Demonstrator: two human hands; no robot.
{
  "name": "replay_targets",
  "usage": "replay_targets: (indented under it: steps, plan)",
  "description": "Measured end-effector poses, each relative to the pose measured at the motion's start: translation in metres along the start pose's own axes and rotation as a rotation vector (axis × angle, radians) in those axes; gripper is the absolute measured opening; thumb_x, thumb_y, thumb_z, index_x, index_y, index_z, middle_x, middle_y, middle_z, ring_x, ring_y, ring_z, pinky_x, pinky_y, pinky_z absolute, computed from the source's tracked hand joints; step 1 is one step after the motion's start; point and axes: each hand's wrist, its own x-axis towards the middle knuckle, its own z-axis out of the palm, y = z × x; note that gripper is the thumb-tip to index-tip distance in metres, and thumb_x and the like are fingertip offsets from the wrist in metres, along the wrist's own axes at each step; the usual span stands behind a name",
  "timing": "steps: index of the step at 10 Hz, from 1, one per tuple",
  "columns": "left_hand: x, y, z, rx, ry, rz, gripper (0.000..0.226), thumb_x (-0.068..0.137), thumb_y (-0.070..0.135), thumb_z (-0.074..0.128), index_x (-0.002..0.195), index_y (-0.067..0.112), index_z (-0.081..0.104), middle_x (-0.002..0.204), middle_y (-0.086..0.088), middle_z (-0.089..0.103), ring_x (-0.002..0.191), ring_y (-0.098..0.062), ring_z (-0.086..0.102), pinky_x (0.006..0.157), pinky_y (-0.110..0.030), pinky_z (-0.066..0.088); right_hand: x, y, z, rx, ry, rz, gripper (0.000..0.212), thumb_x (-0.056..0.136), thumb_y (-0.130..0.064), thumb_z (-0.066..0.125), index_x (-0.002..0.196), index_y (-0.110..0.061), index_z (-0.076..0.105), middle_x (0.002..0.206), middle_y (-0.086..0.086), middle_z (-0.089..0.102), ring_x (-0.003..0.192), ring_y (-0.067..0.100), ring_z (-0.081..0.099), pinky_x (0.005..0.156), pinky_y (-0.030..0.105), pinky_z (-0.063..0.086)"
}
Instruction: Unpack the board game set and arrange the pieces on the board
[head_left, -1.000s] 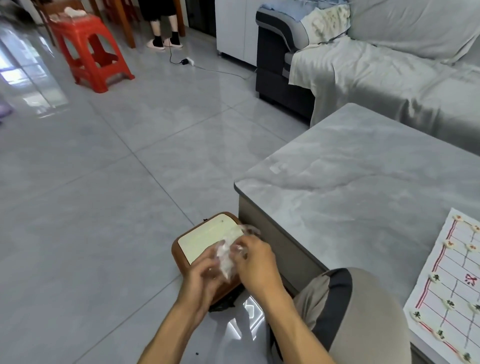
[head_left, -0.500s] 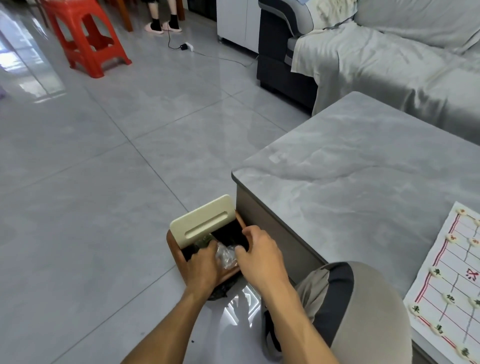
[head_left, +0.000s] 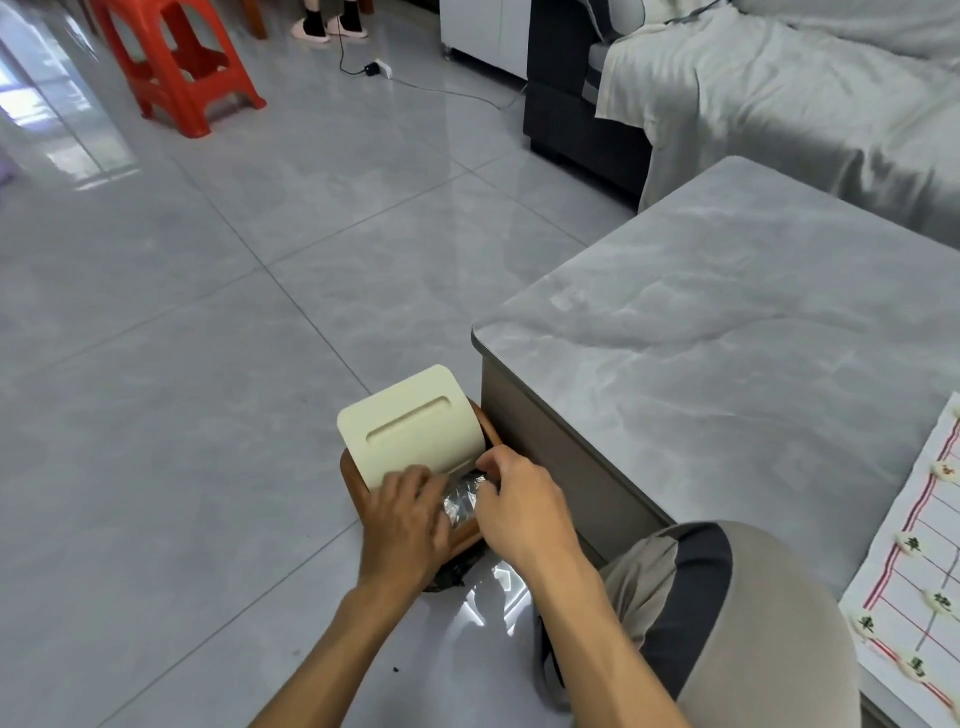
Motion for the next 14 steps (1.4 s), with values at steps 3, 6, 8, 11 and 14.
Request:
replay_targets:
  steps: [3,6,8,11,14]
  plan:
    - [0.019,-0.052,-0.003,-0.200,-0.403,-0.251,0.082,0.085,0.069,0.047,0.151,0.032,0.019,0.161,-0.001,0.009,0.147,-0.020,-0.007,0.116,-0.048,0.021,-0.009,0.005,-0.005,-0.034,-0.086,0.074,0.042,0.089,-0.012,0.038,0.125,-0.026,0.054,0.119,-0.001,0.062,0.104,0.021,0.058,0.083,0.034,0.052]
    - [-0.010,-0.019,0.005,-0.535,-0.212,-0.549,0.096,0.080,0.048,0.072,0.150,0.043,0.006,0.156,0.010,-0.021,0.142,-0.025,0.028,0.103,-0.036,0.040,-0.010,0.003,-0.004,-0.053,-0.108,0.083,0.040,0.089,-0.014,0.037,0.122,-0.027,0.054,0.118,0.000,0.062,0.103,0.022,0.058,0.083,0.035,0.052]
    - [-0.015,-0.002,0.010,-0.466,-0.232,-0.582,0.105,0.078,0.048,0.074,0.151,0.038,-0.001,0.155,0.006,-0.024,0.128,-0.028,0.046,0.095,-0.035,0.045,-0.011,0.002,-0.005,-0.061,-0.094,0.071,0.034,0.092,-0.017,0.040,0.121,-0.026,0.054,0.115,0.000,0.062,0.101,0.021,0.058,0.083,0.034,0.052]
    - [-0.016,-0.005,0.008,-0.457,-0.278,-0.552,0.113,0.075,0.046,0.078,0.151,0.039,-0.006,0.154,0.008,-0.026,0.133,-0.027,0.039,0.096,-0.034,0.045,-0.018,0.004,-0.006,-0.081,-0.097,0.045,0.034,0.091,-0.022,0.047,0.125,-0.022,0.052,0.109,0.001,0.063,0.097,0.023,0.060,0.081,0.035,0.052]
    - [-0.017,0.007,-0.037,-0.624,-0.039,-0.550,0.126,0.041,0.067,0.070,0.149,0.040,0.010,0.160,0.003,0.006,0.146,-0.020,0.017,0.115,-0.045,0.024,-0.114,-0.009,-0.072,0.383,0.090,-0.211,0.033,0.092,-0.031,0.054,0.124,-0.036,0.052,0.124,-0.020,0.053,0.103,0.001,0.055,0.092,0.027,0.048]
